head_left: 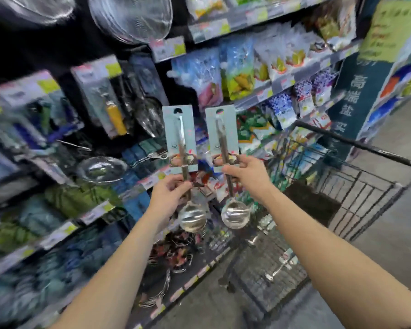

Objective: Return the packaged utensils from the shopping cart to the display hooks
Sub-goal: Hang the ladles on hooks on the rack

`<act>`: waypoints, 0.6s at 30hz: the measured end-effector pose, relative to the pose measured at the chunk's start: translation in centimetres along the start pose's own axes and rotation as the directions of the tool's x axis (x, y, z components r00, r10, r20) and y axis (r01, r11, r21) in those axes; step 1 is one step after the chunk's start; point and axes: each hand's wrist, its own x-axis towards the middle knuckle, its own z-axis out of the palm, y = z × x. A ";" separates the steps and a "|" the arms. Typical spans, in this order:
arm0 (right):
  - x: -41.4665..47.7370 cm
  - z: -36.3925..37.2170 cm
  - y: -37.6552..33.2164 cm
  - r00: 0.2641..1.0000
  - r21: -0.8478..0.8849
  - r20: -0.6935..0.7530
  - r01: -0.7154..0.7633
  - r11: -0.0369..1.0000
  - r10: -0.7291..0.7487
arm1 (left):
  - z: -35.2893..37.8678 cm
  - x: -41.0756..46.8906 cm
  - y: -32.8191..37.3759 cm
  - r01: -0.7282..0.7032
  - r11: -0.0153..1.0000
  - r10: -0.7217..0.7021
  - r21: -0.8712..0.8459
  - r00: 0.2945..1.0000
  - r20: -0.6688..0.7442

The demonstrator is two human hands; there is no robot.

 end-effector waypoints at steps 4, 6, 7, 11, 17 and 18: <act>-0.6 8.8 -1.8 0.989 0.061 0.146 0.028 0.998 -0.036 | -8.7 -3.4 -0.4 0.017 0.999 -0.012 0.029 0.987 -0.163; -1.6 13.6 -2.4 0.974 0.080 0.224 0.029 0.996 -0.046 | -12.8 -5.6 -0.8 0.033 0.999 -0.031 0.006 0.973 -0.227; -2.3 15.9 -2.7 0.962 0.093 0.266 0.033 0.995 -0.056 | -14.9 -6.9 -1.0 0.037 0.999 -0.044 -0.029 0.966 -0.253; -6.1 25.2 -3.7 0.918 0.067 0.389 0.053 0.996 -0.075 | -22.5 -12.9 -1.8 0.025 0.992 -0.069 -0.125 0.930 -0.360; -15.1 37.8 -6.6 0.839 0.091 0.533 0.076 0.993 -0.113 | -34.1 -23.9 -3.9 -0.015 0.986 -0.072 -0.164 0.859 -0.507; -17.0 39.8 -7.2 0.833 0.093 0.541 0.078 0.993 -0.116 | -36.1 -25.8 -4.4 -0.020 0.985 -0.076 -0.171 0.844 -0.531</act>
